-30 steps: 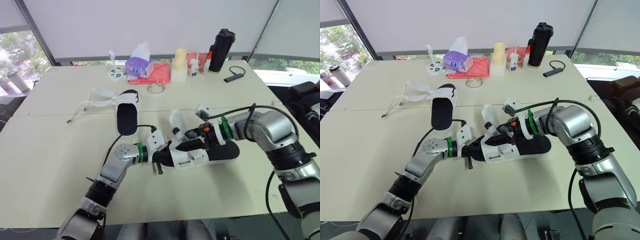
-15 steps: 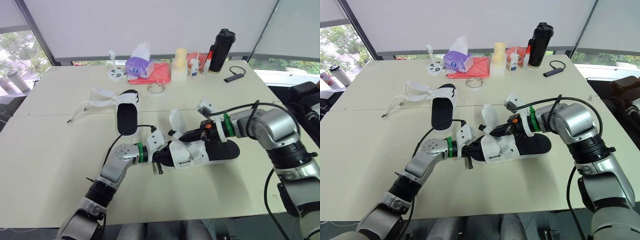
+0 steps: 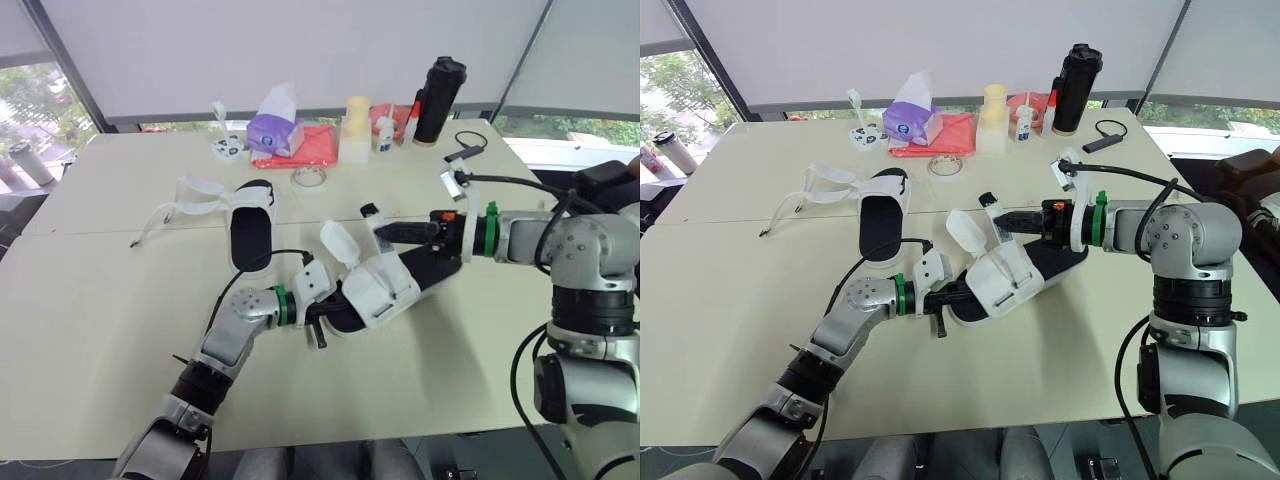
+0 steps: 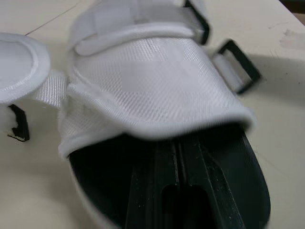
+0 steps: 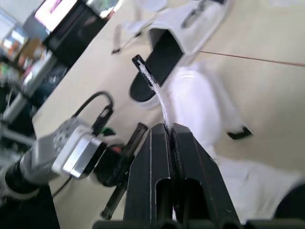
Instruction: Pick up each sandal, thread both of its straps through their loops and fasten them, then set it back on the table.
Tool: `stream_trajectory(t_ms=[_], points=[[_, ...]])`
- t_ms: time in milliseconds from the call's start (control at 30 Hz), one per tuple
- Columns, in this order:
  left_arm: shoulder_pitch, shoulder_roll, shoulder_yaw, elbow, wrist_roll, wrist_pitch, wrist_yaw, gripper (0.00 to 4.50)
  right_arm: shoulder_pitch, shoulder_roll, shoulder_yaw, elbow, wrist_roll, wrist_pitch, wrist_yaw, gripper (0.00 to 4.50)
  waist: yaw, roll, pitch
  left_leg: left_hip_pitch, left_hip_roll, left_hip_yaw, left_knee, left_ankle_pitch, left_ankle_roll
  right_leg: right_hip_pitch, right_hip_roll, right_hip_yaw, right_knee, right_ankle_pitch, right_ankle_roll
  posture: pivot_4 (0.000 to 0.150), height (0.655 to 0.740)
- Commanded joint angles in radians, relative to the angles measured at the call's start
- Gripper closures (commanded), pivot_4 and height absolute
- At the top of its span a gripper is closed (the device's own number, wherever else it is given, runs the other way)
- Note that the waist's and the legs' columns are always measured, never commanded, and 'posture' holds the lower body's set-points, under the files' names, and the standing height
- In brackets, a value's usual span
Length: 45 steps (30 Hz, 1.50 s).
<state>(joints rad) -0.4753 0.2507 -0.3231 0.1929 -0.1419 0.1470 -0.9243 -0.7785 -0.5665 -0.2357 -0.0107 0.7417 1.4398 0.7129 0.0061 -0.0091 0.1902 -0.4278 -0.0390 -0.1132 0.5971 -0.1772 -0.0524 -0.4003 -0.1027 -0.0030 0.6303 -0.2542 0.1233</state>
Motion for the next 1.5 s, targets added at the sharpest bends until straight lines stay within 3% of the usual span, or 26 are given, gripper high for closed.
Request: stream_trajectory(t_ms=[33, 367, 933, 1500], points=[[0.006, 0.003, 0.001, -0.006, 0.004, -0.005, -0.004, 4.5, 0.039, 0.037, -0.045, -0.065, 0.033, 0.017, -0.05, 4.46, -0.001, 0.0, 0.0, 0.0, 0.0, 0.0, 0.0, 0.0, 0.0, 0.0, 0.0, 0.0, 0.0, 0.0, 0.0, 0.15, 0.74], [0.002, 0.001, 0.003, -0.003, 0.004, -0.007, -0.005, 4.5, 0.041, 0.037, -0.009, -0.035, 0.035, -0.036, -0.057, 4.46, -0.007, 0.0, 0.0, 0.0, 0.0, 0.0, 0.0, 0.0, 0.0, 0.0, 0.0, 0.0, 0.0, 0.0, 0.0, 0.15, 0.74], [0.023, 0.003, 0.001, -0.027, 0.005, -0.001, 0.006, 4.5, -0.101, -0.074, 0.252, 0.251, -0.132, -0.296, 0.174, 4.46, -0.02, 0.001, 0.0, 0.0, 0.0, 0.0, 0.0, 0.0, 0.0, 0.0, 0.0, 0.0, 0.001, 0.0, 0.001, 0.15, 0.74], [0.027, 0.002, 0.003, -0.034, 0.004, 0.002, 0.016, 4.5, -0.222, -0.048, 0.419, 0.464, -0.311, -0.45, 0.343, 4.46, -0.022, 0.001, 0.0, 0.001, 0.0, 0.0, 0.0, 0.0, 0.0, 0.0, 0.0, 0.0, 0.001, 0.0, 0.001, 0.15, 0.74]])
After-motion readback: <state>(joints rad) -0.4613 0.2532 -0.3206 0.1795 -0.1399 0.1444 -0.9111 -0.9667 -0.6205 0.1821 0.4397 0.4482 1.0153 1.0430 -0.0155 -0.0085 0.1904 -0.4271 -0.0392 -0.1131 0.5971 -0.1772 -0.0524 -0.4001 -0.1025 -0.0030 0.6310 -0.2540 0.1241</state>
